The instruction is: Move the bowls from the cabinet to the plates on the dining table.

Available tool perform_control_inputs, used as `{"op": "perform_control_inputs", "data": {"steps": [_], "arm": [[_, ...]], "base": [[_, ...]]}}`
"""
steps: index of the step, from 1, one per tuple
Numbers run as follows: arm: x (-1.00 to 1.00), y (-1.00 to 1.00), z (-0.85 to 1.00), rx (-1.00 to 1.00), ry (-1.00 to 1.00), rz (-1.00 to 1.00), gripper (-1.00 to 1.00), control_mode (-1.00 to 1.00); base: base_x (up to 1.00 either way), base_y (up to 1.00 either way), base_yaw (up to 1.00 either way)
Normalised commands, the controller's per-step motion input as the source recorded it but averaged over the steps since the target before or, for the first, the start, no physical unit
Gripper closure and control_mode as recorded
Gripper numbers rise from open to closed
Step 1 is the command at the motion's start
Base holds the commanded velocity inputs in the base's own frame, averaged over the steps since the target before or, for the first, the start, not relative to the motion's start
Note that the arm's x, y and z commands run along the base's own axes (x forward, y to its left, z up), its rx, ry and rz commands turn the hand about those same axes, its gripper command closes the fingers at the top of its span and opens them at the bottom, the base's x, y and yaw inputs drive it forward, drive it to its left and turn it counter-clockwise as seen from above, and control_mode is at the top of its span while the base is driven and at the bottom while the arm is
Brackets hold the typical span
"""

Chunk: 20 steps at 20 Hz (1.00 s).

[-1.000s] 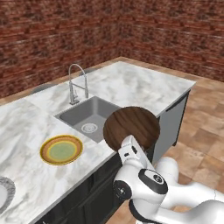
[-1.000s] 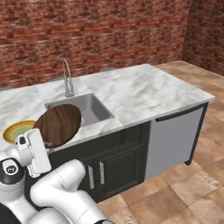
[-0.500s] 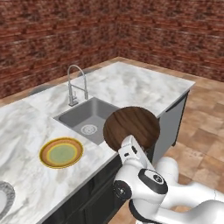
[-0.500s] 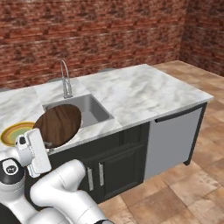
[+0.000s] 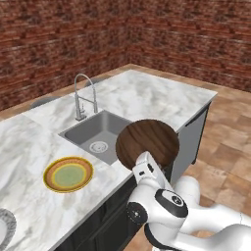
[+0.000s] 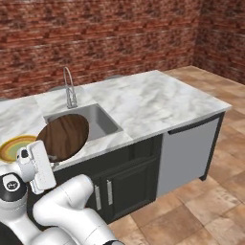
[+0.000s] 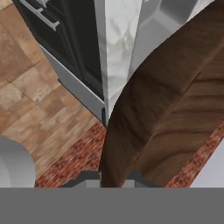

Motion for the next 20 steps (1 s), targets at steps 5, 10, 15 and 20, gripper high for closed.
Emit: {"op": "perform_control_inputs", "data": {"steps": [5,10,15,20], "arm": [[0.0,0.0,0.0,0.0,0.0,0.0,1.0,1.0],[0.0,0.0,0.0,0.0,0.0,0.0,1.0,1.0],[0.03,0.04,0.0,0.0,0.0,0.0,1.0,-1.0],[0.1,0.14,0.0,0.0,0.0,0.0,1.0,-1.0]], "base": [[0.23,0.02,-0.02],[0.1,0.02,0.0],[0.05,0.03,0.0],[0.0,0.0,0.0]]}}
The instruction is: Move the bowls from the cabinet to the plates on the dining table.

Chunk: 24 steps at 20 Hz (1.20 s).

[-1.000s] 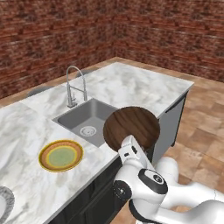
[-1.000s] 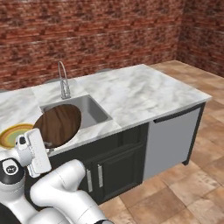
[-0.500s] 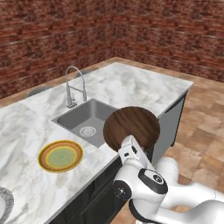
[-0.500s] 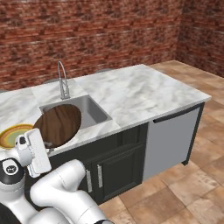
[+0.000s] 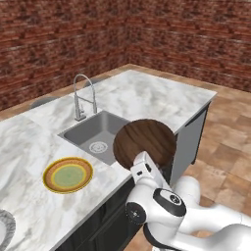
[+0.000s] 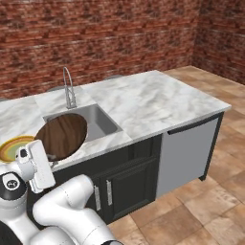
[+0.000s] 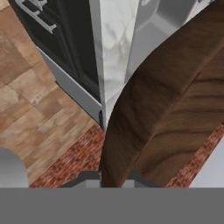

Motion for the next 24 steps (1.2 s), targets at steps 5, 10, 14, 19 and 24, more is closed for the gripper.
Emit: {"op": "perform_control_inputs", "data": {"steps": [5,10,14,19,24], "arm": [[0.09,0.2,0.02,0.0,-0.01,0.0,1.0,-1.0],[0.01,0.02,0.32,0.08,-0.02,0.0,1.0,-1.0],[0.0,0.0,0.46,0.15,0.0,0.0,1.0,-1.0],[0.04,0.0,0.33,0.19,0.0,0.05,1.0,-1.0],[0.02,0.0,0.27,0.19,0.0,0.12,1.0,-1.0]], "base": [[0.0,0.0,0.0],[0.0,0.0,0.0],[0.0,0.0,0.0],[0.0,0.0,0.0],[0.0,0.0,0.0]]}}
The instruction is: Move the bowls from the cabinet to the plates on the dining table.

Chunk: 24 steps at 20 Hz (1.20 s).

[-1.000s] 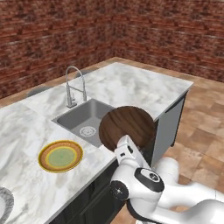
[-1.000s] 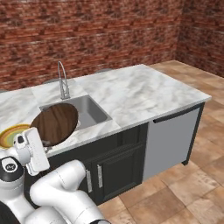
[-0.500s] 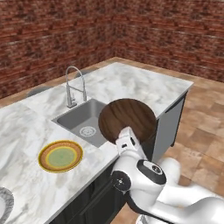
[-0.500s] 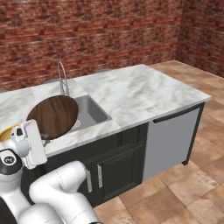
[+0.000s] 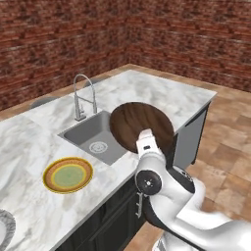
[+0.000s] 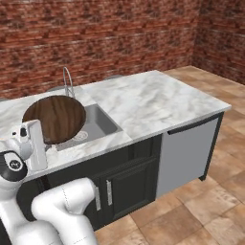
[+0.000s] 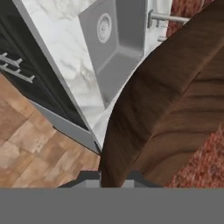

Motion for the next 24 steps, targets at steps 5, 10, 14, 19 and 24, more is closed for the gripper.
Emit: {"op": "perform_control_inputs", "data": {"steps": [5,10,14,19,24], "arm": [[0.0,0.04,0.15,0.14,0.0,0.21,1.0,-1.0],[-0.11,0.03,0.08,0.1,0.0,0.26,1.0,-1.0],[-0.25,0.0,0.0,0.07,0.0,0.29,1.0,-1.0],[-0.32,0.0,0.0,0.01,0.0,0.29,1.0,-1.0],[-0.36,0.0,-0.01,0.0,0.0,0.25,1.0,-1.0]], "base": [[0.0,0.0,0.0],[0.0,0.0,0.0],[0.0,0.0,0.0],[0.0,0.0,0.0],[0.0,0.0,0.0]]}}
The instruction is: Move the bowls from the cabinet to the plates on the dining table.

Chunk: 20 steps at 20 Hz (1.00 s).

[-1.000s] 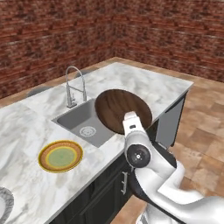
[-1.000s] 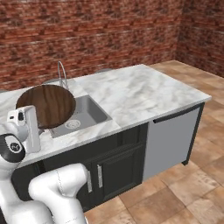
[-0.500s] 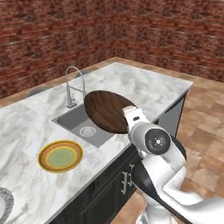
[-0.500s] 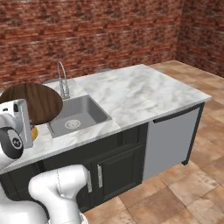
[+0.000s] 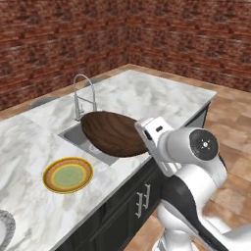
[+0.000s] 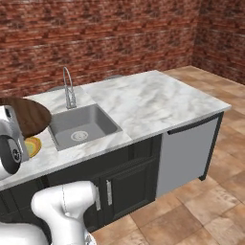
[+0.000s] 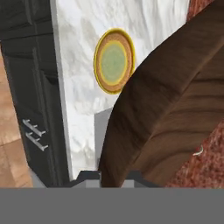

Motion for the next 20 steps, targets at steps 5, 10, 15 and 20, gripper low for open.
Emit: {"op": "perform_control_inputs", "data": {"steps": [5,10,15,20], "arm": [[-0.33,0.0,-0.17,-0.03,-0.02,0.21,1.0,-1.0],[-0.04,-0.07,-0.23,-0.07,0.0,0.14,1.0,-1.0],[0.09,-0.27,-0.28,-0.01,0.0,0.08,1.0,-1.0],[0.2,-0.17,-0.18,0.0,0.0,0.07,1.0,-1.0]], "base": [[0.0,0.0,0.0],[0.0,0.0,0.0],[0.0,0.0,0.0],[0.0,0.0,0.0]]}}
